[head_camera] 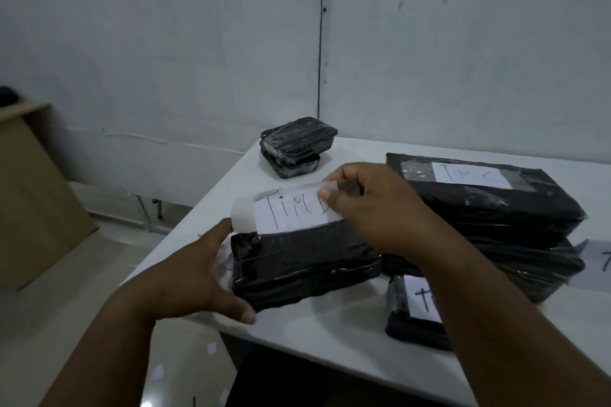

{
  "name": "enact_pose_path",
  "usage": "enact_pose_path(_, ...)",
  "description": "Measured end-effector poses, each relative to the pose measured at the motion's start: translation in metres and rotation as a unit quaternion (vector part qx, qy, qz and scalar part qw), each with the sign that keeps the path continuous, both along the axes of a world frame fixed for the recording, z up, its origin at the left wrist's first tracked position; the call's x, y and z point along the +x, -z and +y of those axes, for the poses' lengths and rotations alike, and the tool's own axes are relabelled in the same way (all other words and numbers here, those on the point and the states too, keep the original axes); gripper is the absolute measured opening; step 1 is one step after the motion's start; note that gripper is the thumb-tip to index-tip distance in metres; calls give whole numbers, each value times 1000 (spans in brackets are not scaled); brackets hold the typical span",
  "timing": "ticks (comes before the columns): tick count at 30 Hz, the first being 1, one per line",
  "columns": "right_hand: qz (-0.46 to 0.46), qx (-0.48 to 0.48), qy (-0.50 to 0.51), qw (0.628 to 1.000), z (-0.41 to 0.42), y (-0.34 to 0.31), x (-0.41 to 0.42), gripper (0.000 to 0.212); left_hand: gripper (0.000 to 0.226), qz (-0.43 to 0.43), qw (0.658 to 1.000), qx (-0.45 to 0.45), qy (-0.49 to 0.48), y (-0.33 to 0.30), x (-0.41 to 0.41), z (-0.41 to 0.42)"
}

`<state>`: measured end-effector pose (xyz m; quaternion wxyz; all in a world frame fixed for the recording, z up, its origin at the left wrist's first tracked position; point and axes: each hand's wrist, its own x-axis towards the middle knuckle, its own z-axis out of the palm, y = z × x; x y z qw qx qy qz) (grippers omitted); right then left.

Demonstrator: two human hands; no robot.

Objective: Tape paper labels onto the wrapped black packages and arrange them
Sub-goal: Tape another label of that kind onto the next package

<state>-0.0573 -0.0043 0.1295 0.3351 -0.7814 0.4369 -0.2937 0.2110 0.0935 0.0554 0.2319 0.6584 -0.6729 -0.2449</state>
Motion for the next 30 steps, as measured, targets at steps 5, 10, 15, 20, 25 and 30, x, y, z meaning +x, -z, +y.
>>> enact_pose_path(5, 13, 34, -6, 999, -5, 16, 10, 15, 69, 181, 975, -105, -71, -5, -11, 5)
enact_pose_path(10, 17, 43, 15, 999, -10, 30, 19, 21, 32, 146, 962, -144, -178, -8, -28, 0)
enact_pose_path(15, 19, 44, 80, 996, -15, 39, 23, 21, 29, 122, 957, -147, -218, 0, -31, -6)
enact_pose_path(20, 46, 27, 133, 990, -19, 45, 26, 22, 29, 37, 959, -134, -245, 2, -40, -15)
enact_pose_path(25, 69, 6, 163, 984, -21, 52, 29, 9, 30, -14, 962, -97, -256, 5, -47, -25)
enact_pose_path(30, 139, -50, 148, 978, -16, 55, 31, 8, 27, -19, 961, -74, -266, 5, -50, -26)
